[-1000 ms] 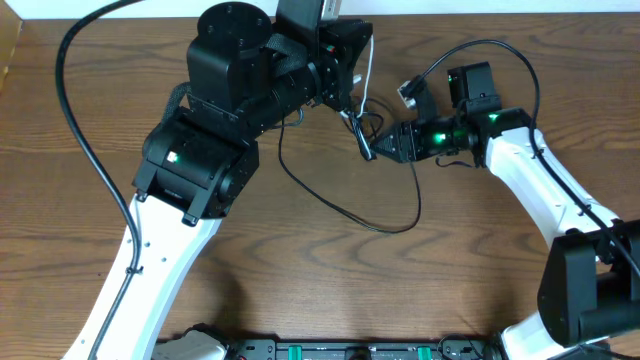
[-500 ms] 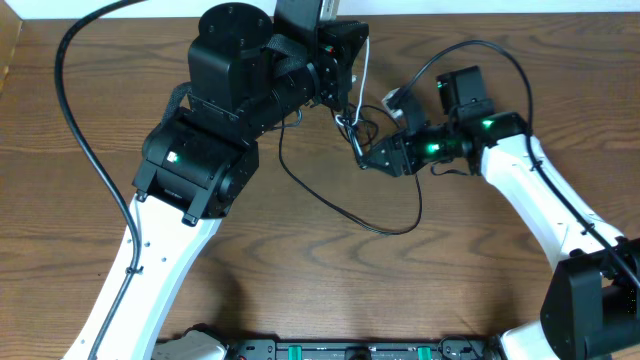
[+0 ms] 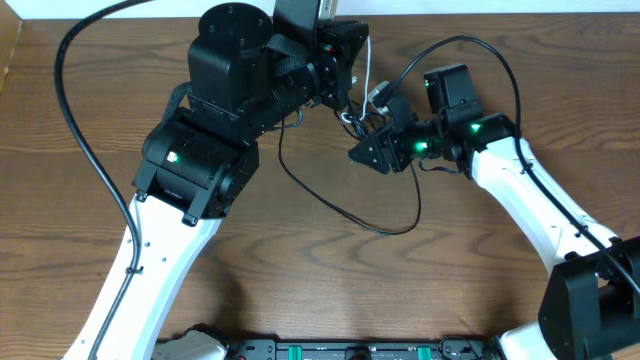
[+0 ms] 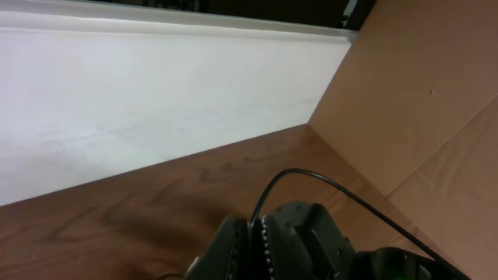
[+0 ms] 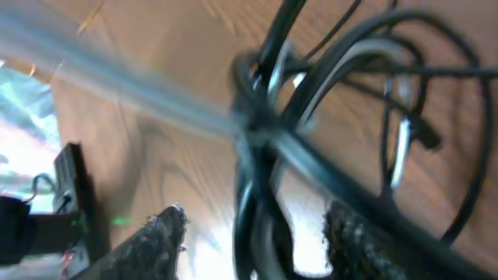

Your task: Untangle cables

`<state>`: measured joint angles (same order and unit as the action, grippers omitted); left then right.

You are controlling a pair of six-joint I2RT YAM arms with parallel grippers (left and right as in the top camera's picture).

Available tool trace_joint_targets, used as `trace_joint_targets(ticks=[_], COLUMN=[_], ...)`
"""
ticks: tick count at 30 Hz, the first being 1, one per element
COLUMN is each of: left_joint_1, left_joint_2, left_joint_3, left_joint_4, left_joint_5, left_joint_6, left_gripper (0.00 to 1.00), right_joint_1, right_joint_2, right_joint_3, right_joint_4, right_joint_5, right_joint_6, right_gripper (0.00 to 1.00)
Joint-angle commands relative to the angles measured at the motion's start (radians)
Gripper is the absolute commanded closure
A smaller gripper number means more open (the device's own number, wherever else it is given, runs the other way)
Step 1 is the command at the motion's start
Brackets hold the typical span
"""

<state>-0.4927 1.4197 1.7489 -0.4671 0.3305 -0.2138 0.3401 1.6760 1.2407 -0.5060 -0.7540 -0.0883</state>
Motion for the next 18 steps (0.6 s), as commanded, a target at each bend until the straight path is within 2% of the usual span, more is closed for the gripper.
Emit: trace_joint_targets(ticks=[1,3,5,10,14,18], left_joint_1=[0.005,0.006,0.015,0.089,0.187,0.306], left_joint_2=[0.000,0.000,-0.003,-0.018,-0.023,-0.023], left_joint_3=[0.006,0.006,0.006,0.006,0.011,0.011], left_joint_4=[0.007,0.013,0.022,0.067,0.076,0.023], left_joint_5=[-0.010,-0.014,-0.045,-0.105,-0.115,-0.110], left_joint_6=[-0.014,-0.013,-0.013,-0.014,-0.014,-0.043], left_gripper=[0.93,0.93,0.93,0.93,0.93,0.93], right_joint_1=[0.019,0.021,0.021,0.006,-0.016,-0.032], right_joint_2=[0.002,0.005,0.005,0.006,0.006,0.006], right_joint_3=[0.006,0.006,0.006,-0.002,-0.041,-0.086], right_joint_4=[0.024,0.018,-0.005,-0.064,-0.063,-0.062], right_joint_5=[0.149,0.214,0.295,0.445,0.449,0.432], right_joint_6=[0.079,0.121,0.175,0.253,0.261,0.269], right_gripper=[0.65,0.88,0.99,0.99,0.99,0.99])
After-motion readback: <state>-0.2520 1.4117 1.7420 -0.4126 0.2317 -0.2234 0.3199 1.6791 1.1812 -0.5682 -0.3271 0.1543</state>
